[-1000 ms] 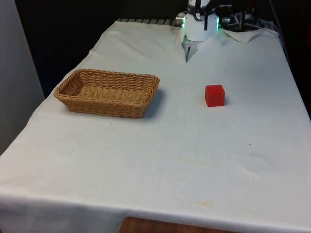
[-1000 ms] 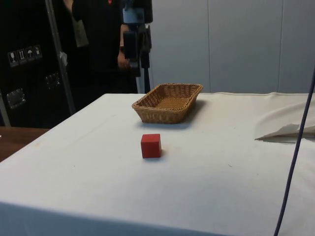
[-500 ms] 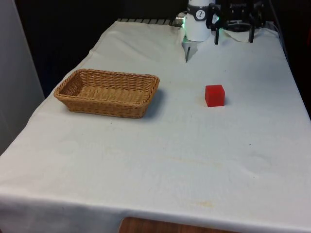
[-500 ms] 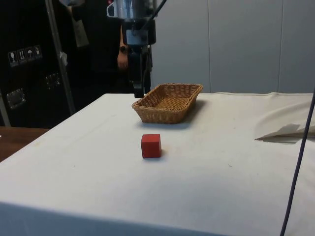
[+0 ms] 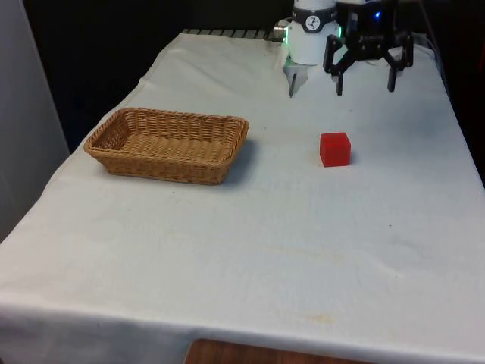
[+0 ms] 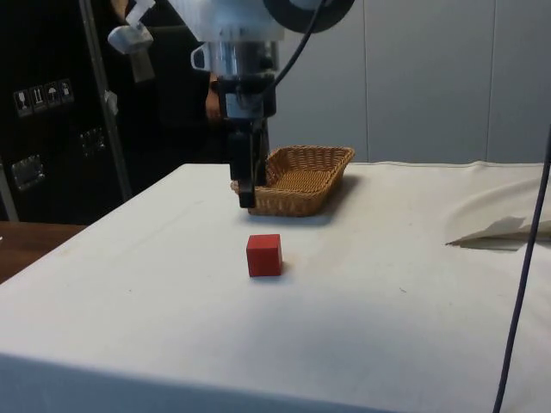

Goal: Pick up the cube and place it into the basket.

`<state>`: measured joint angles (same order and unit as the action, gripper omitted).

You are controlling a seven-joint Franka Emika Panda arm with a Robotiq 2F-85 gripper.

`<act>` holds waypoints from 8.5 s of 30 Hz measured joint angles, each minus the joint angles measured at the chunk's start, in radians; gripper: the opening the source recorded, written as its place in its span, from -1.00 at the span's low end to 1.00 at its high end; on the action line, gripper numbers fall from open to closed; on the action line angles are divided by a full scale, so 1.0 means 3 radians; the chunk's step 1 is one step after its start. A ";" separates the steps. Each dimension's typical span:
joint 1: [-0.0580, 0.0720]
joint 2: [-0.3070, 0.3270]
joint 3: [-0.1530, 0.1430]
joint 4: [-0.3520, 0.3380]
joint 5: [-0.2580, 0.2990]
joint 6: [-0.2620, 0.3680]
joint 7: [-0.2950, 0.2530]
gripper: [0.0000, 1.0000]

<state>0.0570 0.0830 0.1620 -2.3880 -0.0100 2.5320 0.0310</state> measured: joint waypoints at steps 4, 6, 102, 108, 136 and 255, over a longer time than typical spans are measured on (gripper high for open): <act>-0.0003 0.0073 -0.0007 0.0000 -0.0023 0.0053 -0.0003 1.00; -0.0007 0.0117 -0.0010 0.0000 -0.0047 0.0080 -0.0003 1.00; -0.0063 0.0737 -0.0313 0.0253 -0.0060 0.0430 -0.0333 -0.97; -0.0077 0.0640 -0.0337 0.0367 -0.0060 0.0230 -0.0333 -0.97; -0.0103 0.0450 -0.0693 0.0600 -0.0063 -0.0100 -0.0570 -0.97; -0.0303 0.1510 -0.1840 0.0990 0.0470 0.0590 -0.1993 -0.97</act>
<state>-0.0340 0.5360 -0.3900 -2.0910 0.1310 2.7090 -0.5670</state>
